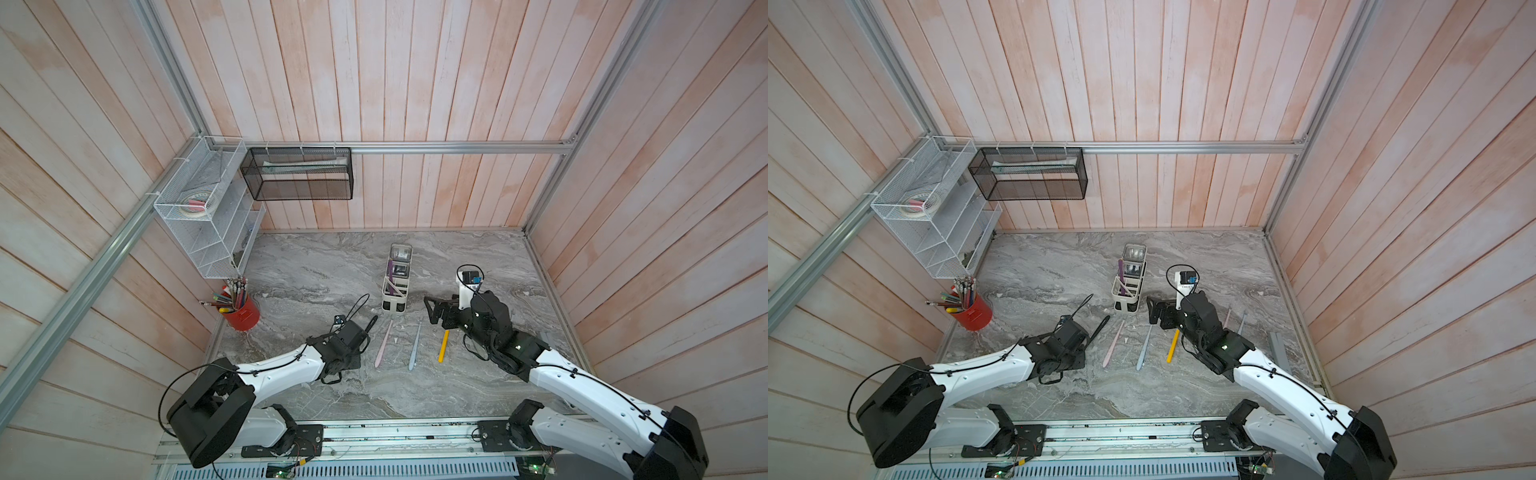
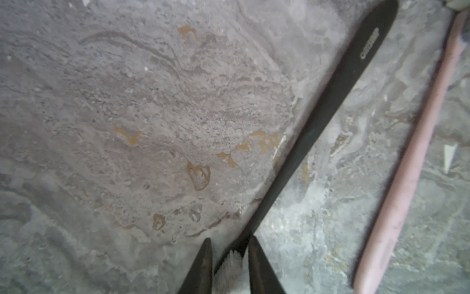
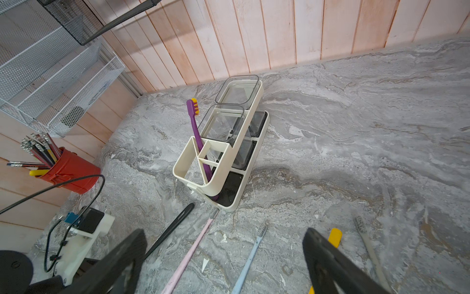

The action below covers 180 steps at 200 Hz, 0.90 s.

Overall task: Place the toothbrush into the toothbrush holder
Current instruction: Pick up the toothbrush from the center of the board.

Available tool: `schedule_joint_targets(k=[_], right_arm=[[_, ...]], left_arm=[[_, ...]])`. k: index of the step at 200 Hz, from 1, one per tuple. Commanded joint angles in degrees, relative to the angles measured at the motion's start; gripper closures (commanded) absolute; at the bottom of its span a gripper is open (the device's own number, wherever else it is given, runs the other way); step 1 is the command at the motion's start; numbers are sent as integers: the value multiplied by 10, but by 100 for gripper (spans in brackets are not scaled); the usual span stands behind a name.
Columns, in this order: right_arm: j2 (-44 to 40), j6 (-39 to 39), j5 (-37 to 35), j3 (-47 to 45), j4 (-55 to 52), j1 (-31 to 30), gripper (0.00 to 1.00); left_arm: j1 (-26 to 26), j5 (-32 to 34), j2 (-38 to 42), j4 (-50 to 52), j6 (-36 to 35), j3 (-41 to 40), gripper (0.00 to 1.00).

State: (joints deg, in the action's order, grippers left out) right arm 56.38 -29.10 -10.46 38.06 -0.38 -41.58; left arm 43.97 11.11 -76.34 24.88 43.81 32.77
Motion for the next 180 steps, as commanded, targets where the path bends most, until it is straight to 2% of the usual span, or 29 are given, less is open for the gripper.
schedule_joint_targets(k=[1,105,125,156,180], right_arm=[[-11,-2,-4,7,-8,-3,2],[-18,-4,-6,4,-12,-3,2],[-20,-4,-7,2,-11,-3,2],[-23,-5,-6,3,-14,-3,2],[-27,-6,-6,1,-12,-3,2]], left_arm=[[10,-19,-9,45,11,-15,74],[17,-19,-65,53,14,0,73],[18,-19,-72,58,13,3,82],[31,-15,-76,87,19,17,82],[38,-10,-77,97,21,21,78]])
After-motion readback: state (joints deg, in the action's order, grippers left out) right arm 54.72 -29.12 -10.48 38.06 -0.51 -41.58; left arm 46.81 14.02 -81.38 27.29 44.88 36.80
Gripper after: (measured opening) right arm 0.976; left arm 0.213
